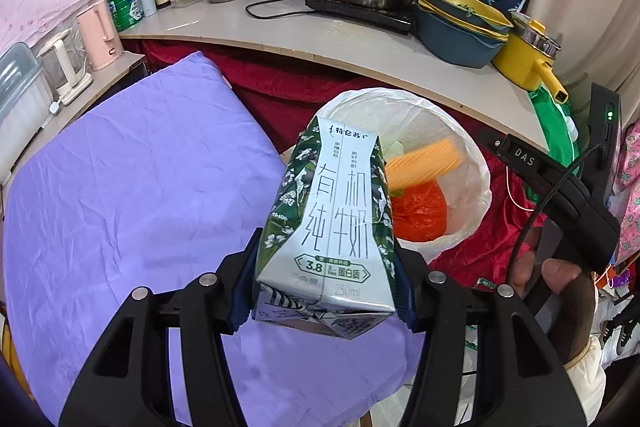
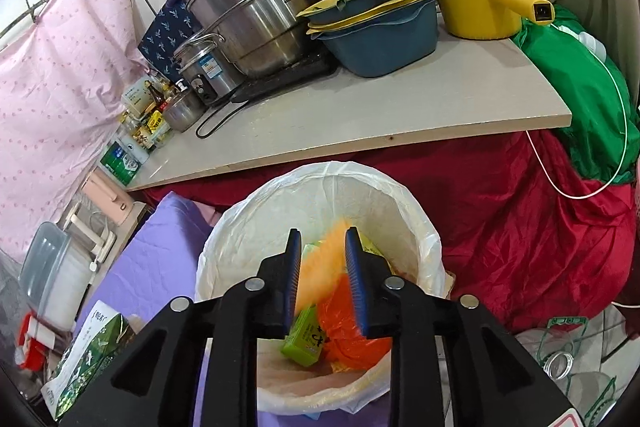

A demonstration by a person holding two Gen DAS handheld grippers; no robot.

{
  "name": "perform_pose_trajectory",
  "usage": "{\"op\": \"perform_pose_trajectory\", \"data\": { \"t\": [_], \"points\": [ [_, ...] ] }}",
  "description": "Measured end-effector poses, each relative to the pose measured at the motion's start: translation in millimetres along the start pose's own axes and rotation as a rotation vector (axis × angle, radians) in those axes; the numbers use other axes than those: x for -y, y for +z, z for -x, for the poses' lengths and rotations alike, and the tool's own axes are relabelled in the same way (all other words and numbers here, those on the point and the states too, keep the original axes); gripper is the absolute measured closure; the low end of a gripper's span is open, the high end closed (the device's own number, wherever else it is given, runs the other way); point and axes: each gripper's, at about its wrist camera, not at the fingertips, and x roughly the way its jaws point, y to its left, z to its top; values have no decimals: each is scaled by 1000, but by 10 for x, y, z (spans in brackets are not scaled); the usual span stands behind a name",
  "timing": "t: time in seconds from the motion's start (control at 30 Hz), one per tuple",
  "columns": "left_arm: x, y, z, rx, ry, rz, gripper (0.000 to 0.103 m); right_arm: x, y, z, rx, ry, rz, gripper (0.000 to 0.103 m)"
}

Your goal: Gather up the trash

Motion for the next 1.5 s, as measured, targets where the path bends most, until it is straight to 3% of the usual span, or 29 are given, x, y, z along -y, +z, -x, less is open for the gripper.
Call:
{"op": "perform_pose_trajectory", "data": {
  "t": [0.4, 0.83, 0.93, 1.5],
  "points": [
    [251, 125, -300, -28, -45, -46, 50, 43, -76, 390, 1, -7, 18, 65],
    [731, 466, -748, -2, -89, -74, 49, 219, -61, 569, 18, -34, 20, 64],
    [792, 545, -776, 23, -66, -77, 39, 238, -70, 583, 22, -38, 15, 59],
    [466, 494, -506, 88, 43, 3, 27, -52, -177, 690, 9, 10, 101, 36]
  ]
}}
